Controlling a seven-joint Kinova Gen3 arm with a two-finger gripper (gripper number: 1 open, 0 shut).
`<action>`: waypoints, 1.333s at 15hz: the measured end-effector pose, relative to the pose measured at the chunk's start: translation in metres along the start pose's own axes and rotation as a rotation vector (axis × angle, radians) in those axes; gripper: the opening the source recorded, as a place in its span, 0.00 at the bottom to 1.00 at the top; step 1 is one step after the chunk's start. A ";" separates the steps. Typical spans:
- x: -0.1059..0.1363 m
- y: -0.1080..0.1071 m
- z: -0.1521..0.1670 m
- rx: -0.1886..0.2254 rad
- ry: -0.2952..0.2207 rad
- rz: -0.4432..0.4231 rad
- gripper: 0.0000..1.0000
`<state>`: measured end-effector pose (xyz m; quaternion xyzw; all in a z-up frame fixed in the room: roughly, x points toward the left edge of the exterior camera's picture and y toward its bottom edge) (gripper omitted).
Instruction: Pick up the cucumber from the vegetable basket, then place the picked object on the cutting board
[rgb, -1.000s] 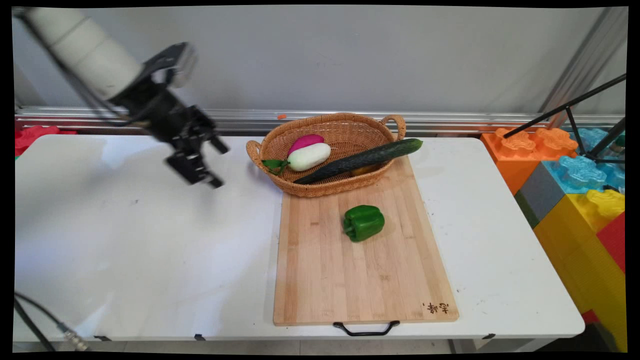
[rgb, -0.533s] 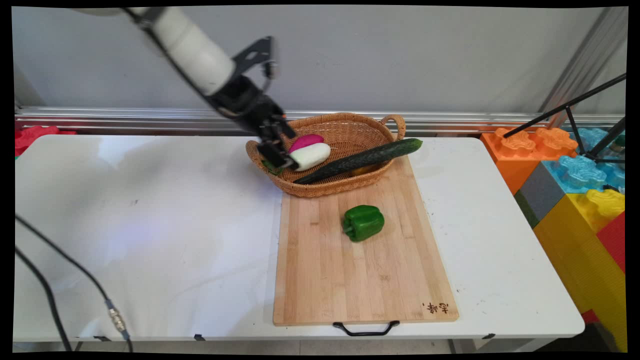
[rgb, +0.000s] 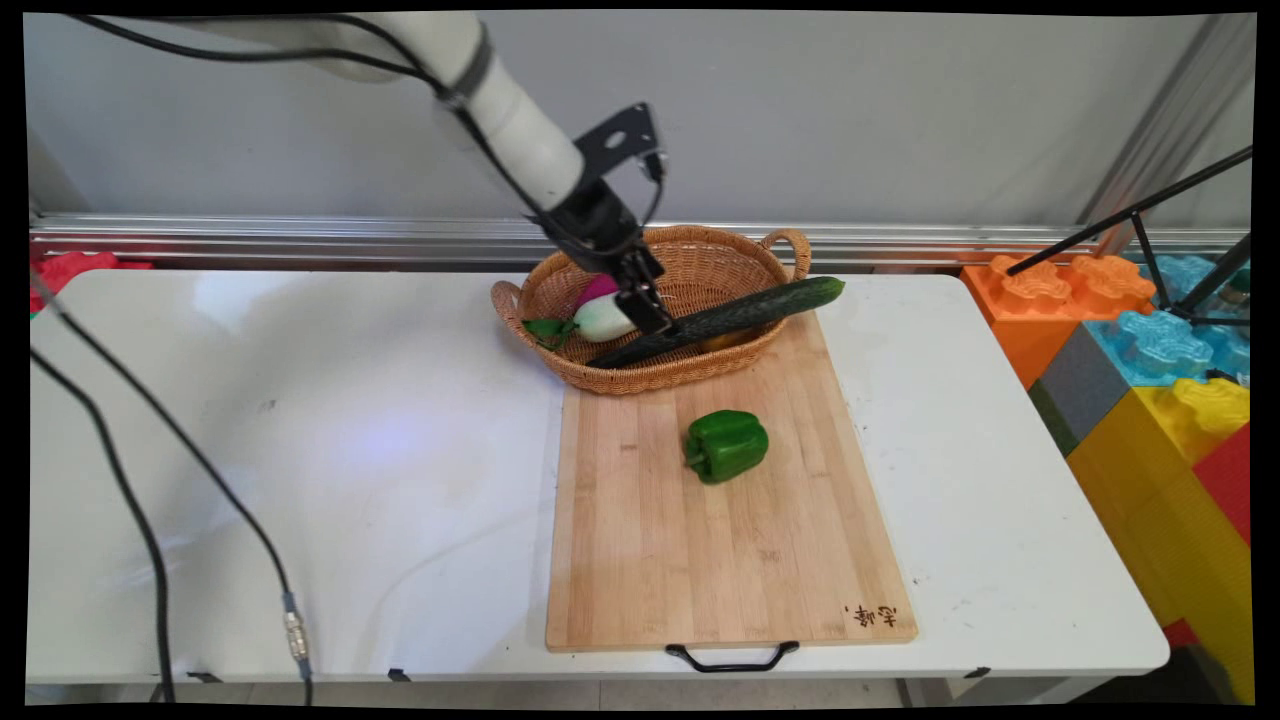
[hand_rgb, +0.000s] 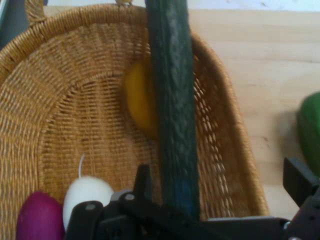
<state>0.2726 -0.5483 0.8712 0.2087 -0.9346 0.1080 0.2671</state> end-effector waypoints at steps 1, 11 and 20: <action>0.004 -0.002 0.010 0.006 -0.001 -0.003 1.00; 0.029 -0.020 0.090 0.019 -0.014 -0.027 1.00; 0.037 -0.019 0.101 0.020 -0.025 -0.004 0.00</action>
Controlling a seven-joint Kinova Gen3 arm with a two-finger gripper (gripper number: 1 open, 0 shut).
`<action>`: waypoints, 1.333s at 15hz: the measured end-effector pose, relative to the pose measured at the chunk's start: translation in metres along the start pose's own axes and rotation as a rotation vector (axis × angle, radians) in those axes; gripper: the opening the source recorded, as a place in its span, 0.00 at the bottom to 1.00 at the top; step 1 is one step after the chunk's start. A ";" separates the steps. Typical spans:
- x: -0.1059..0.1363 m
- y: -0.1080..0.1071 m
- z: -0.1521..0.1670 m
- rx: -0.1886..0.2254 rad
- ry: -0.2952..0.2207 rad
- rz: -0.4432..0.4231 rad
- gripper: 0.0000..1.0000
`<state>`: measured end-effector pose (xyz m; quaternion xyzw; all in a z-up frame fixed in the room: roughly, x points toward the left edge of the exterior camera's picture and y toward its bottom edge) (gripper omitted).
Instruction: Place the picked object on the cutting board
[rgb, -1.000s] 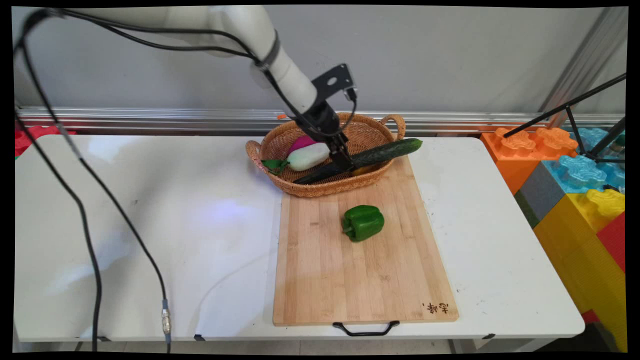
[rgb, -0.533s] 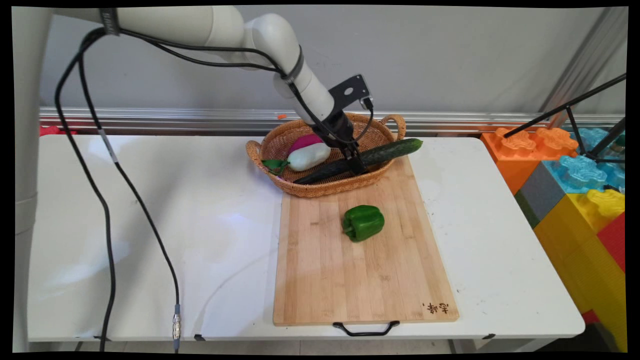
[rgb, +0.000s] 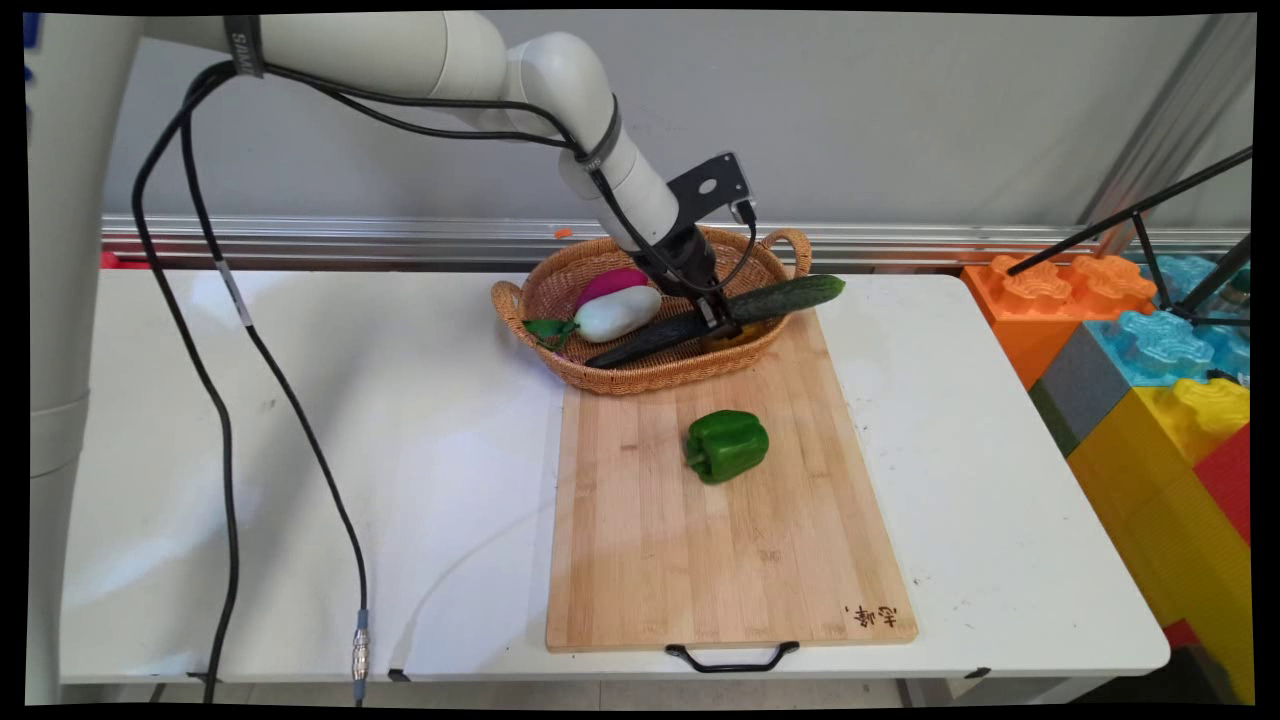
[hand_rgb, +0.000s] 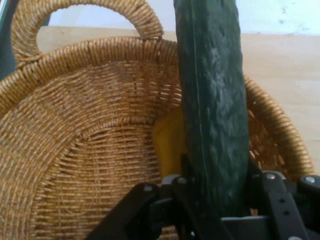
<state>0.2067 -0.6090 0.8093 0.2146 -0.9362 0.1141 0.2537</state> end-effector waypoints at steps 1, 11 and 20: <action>0.001 0.001 -0.002 -0.001 0.004 0.001 0.00; 0.051 0.031 -0.094 0.001 0.128 0.092 0.00; 0.046 0.140 -0.139 -0.184 0.068 0.069 0.00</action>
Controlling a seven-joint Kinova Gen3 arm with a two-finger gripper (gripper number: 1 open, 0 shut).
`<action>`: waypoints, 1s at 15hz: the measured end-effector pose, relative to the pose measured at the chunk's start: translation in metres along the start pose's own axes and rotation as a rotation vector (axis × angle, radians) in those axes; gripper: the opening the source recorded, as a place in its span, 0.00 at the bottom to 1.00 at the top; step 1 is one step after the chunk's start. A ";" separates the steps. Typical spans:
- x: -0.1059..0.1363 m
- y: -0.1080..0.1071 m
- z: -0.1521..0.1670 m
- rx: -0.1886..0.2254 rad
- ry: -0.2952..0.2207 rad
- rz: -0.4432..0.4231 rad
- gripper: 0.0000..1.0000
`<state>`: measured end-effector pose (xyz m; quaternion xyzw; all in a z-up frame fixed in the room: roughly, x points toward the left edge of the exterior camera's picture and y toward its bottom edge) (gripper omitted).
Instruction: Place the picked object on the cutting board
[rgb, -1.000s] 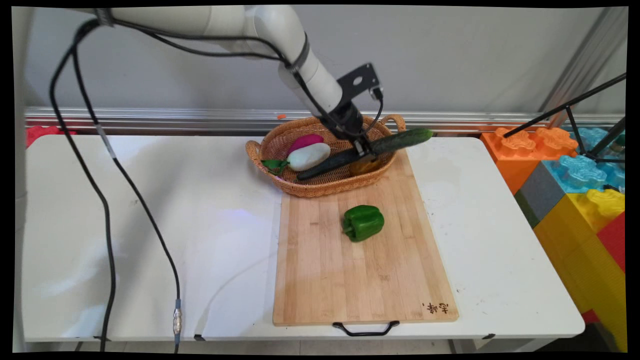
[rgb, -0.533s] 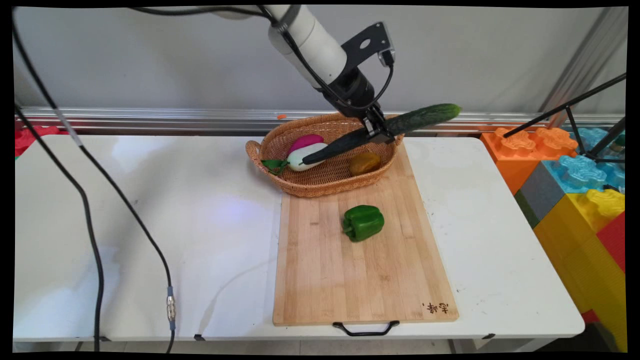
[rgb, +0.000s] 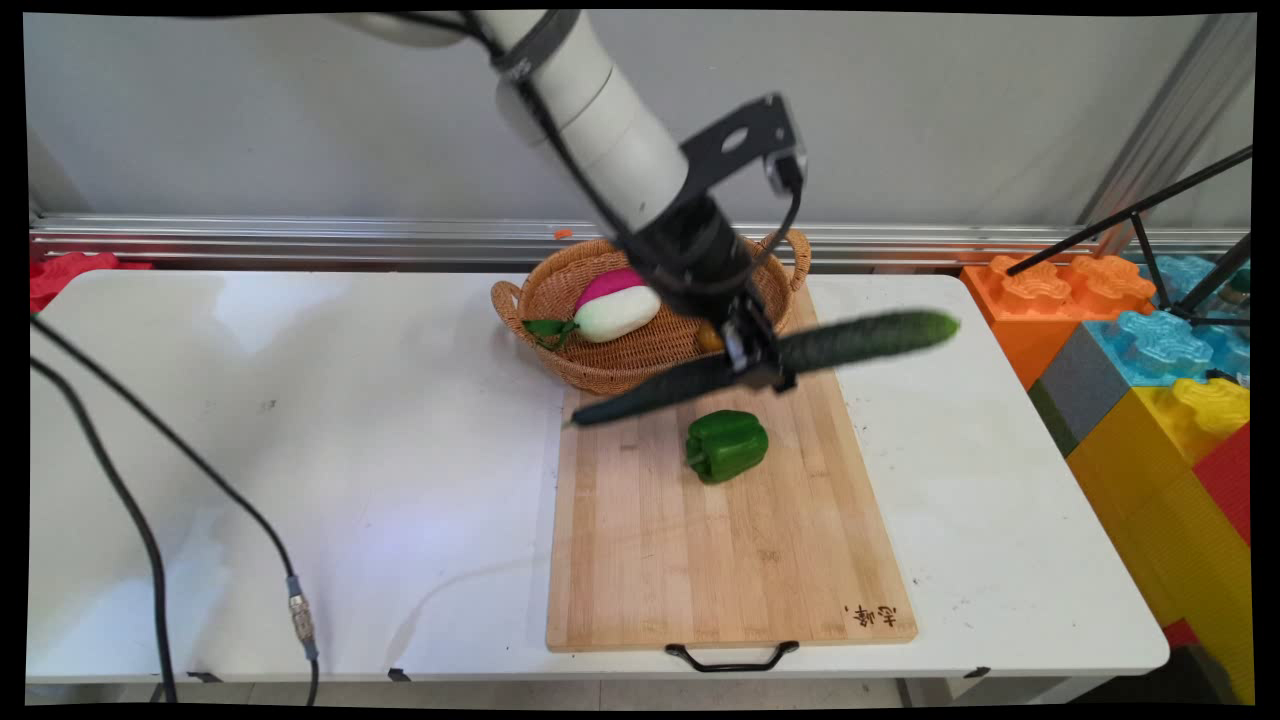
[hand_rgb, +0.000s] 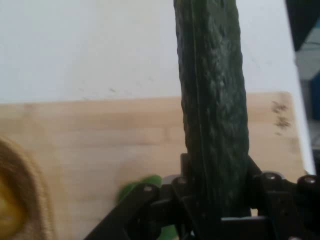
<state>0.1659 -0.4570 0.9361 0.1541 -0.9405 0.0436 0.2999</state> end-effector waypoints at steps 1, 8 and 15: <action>-0.005 0.011 0.003 -0.014 -0.011 -0.003 0.00; -0.051 0.058 0.049 -0.048 -0.053 -0.005 0.00; -0.080 0.070 0.098 -0.037 -0.064 -0.018 0.00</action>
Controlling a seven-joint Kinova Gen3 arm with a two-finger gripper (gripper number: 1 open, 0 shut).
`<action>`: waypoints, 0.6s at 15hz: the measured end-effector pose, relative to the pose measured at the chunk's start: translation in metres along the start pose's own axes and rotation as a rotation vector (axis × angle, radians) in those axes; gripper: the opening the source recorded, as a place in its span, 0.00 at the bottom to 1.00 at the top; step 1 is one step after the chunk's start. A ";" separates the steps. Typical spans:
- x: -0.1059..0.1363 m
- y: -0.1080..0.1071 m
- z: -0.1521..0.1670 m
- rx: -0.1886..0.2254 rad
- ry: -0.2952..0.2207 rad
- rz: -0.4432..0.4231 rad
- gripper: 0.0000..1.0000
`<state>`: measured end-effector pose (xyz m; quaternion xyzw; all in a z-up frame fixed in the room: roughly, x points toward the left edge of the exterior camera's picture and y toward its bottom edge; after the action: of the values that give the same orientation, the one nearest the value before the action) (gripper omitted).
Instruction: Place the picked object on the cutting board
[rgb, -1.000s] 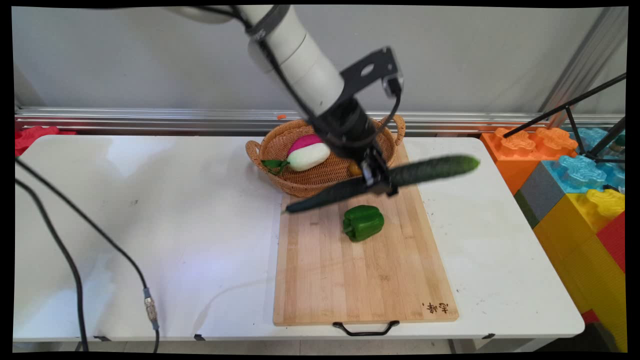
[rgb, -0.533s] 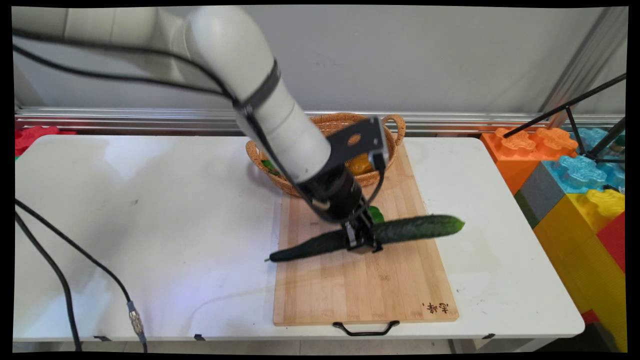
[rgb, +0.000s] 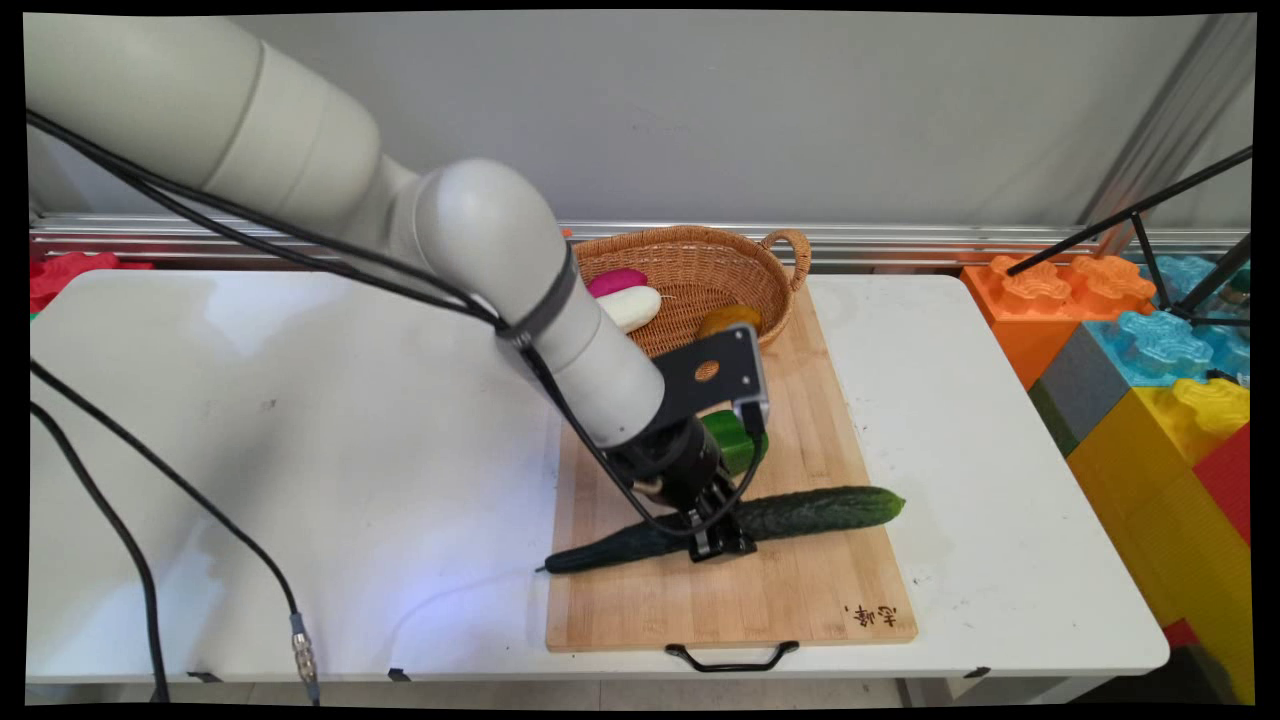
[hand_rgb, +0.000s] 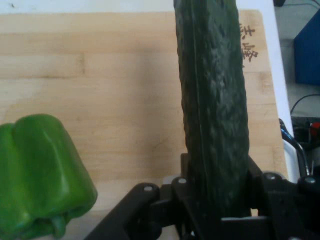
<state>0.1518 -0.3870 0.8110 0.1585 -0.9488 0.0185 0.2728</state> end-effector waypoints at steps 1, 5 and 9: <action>-0.002 0.001 0.005 0.001 0.001 -0.002 0.00; -0.007 0.001 0.023 0.004 0.005 0.009 0.00; -0.008 -0.001 0.033 0.016 0.009 0.025 1.00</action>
<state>0.1415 -0.3898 0.7791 0.1489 -0.9492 0.0302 0.2756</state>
